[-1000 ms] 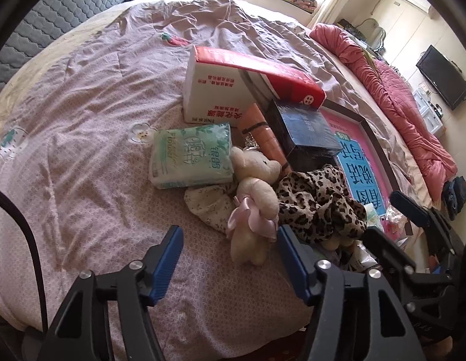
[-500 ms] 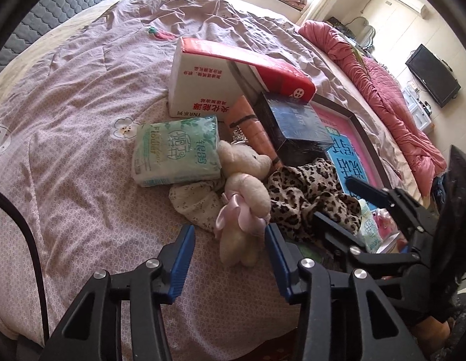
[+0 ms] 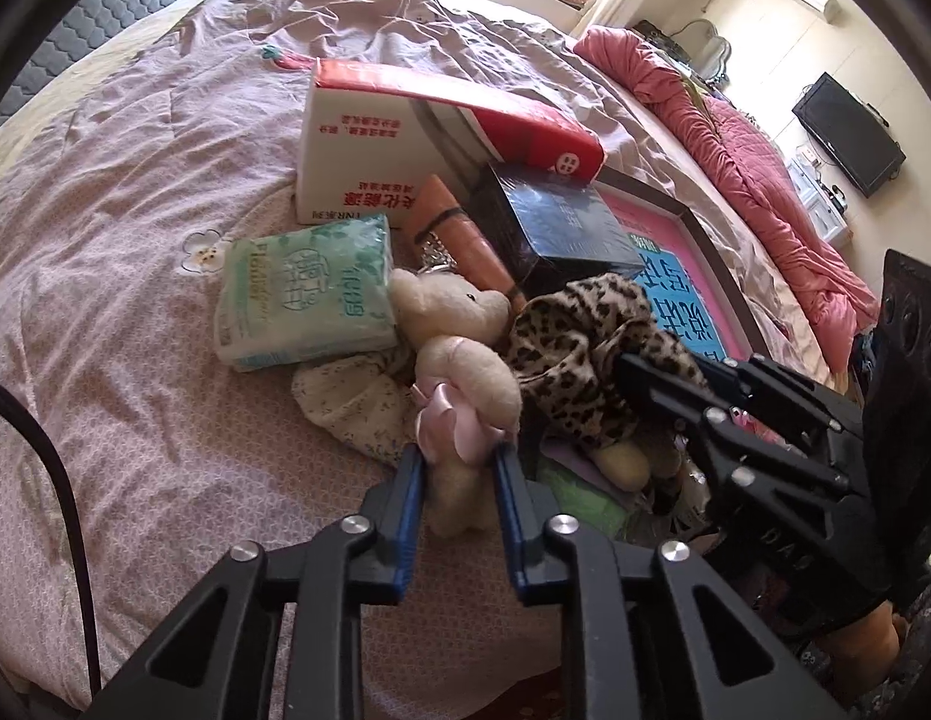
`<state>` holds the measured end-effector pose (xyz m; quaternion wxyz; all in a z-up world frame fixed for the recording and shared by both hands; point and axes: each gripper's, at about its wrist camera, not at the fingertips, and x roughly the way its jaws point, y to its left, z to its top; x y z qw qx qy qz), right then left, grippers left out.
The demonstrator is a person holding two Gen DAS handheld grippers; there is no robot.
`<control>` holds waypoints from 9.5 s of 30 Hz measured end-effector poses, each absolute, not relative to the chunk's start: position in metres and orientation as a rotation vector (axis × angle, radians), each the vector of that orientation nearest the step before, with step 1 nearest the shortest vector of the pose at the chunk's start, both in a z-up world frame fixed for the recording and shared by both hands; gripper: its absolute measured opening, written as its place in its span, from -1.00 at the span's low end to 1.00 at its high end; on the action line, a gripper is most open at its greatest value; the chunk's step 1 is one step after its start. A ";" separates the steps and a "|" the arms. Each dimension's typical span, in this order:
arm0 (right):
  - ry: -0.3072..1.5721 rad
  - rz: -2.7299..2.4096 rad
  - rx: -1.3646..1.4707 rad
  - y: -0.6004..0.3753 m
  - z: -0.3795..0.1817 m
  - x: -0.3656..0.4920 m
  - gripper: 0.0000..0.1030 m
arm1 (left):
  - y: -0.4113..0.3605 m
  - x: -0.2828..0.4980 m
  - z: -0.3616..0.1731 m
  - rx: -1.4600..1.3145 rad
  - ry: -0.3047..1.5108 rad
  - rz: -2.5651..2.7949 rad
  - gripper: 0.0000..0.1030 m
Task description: Organize soft objects
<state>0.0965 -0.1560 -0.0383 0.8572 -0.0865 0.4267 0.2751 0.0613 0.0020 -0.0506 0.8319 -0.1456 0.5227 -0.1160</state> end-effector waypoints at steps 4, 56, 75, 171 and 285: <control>0.889 0.563 -0.140 -0.167 -0.035 0.098 -0.56 | 0.001 0.062 -0.053 -0.304 1.114 -0.237 -0.71; 0.683 0.572 0.023 -0.220 0.029 0.065 -0.60 | -0.044 0.023 0.039 -0.123 0.900 -0.182 -0.74; 0.602 0.473 0.095 -0.264 0.053 0.051 -0.60 | -0.087 0.033 0.057 -0.082 0.876 -0.241 -0.74; 0.917 0.183 0.059 -0.323 -0.024 0.098 -0.58 | -0.174 0.101 -0.023 -0.090 1.082 -0.405 -0.73; 0.510 0.313 0.033 -0.285 0.067 0.037 0.65 | -0.039 0.053 0.055 -0.169 0.910 -0.195 0.44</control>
